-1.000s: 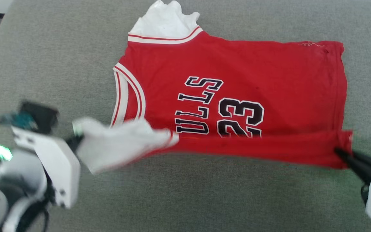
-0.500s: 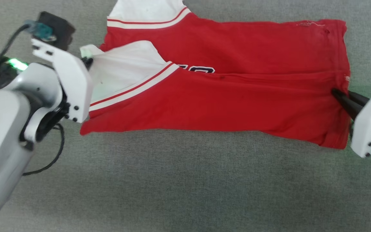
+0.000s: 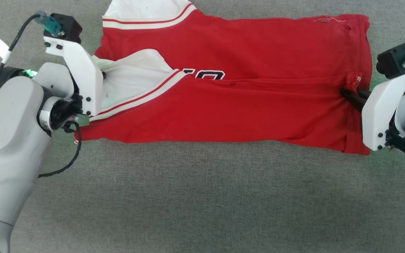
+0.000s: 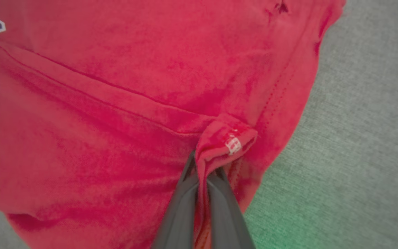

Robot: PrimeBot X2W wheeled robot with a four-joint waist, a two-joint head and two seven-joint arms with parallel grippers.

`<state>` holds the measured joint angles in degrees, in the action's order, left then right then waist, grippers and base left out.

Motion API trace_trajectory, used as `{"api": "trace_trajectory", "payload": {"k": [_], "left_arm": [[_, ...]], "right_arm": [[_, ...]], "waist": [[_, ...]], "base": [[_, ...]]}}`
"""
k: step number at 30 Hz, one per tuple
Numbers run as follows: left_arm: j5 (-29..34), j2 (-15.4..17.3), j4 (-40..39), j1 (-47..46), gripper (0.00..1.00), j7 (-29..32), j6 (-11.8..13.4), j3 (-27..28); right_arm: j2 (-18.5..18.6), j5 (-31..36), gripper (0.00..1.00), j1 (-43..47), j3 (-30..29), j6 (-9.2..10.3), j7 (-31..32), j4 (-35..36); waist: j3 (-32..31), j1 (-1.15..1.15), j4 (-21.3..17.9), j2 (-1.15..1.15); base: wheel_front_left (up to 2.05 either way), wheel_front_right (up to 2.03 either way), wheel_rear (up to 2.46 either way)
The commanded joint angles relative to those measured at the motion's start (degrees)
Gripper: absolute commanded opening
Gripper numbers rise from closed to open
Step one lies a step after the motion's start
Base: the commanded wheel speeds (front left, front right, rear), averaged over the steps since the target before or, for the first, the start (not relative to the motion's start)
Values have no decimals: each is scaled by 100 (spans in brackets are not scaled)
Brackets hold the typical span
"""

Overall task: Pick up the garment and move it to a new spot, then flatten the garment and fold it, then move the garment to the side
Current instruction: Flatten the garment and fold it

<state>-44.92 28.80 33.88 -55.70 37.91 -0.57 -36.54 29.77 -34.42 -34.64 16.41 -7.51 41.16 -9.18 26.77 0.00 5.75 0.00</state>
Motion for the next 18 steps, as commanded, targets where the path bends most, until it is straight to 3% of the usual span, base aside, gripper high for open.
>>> {"api": "trace_trajectory", "payload": {"k": [1,8,18], "left_arm": [[22,48,44,-28,100,-28,-19,17],[-158,354,-427,235,100,198,234,171],[-479,994,-2571,1265,100,1152,1182,268]], "right_arm": [[7,-44,100,78,40,4,-16,-45],[-30,-54,100,481,-502,3,-407,516],[-746,637,100,1347,-1650,2,-1189,1608]], "waist": [[-41,0,6,0],[-326,0,83,0],[-597,0,107,0]], "base": [[0,0,0],[0,0,0],[0,0,0]]}}
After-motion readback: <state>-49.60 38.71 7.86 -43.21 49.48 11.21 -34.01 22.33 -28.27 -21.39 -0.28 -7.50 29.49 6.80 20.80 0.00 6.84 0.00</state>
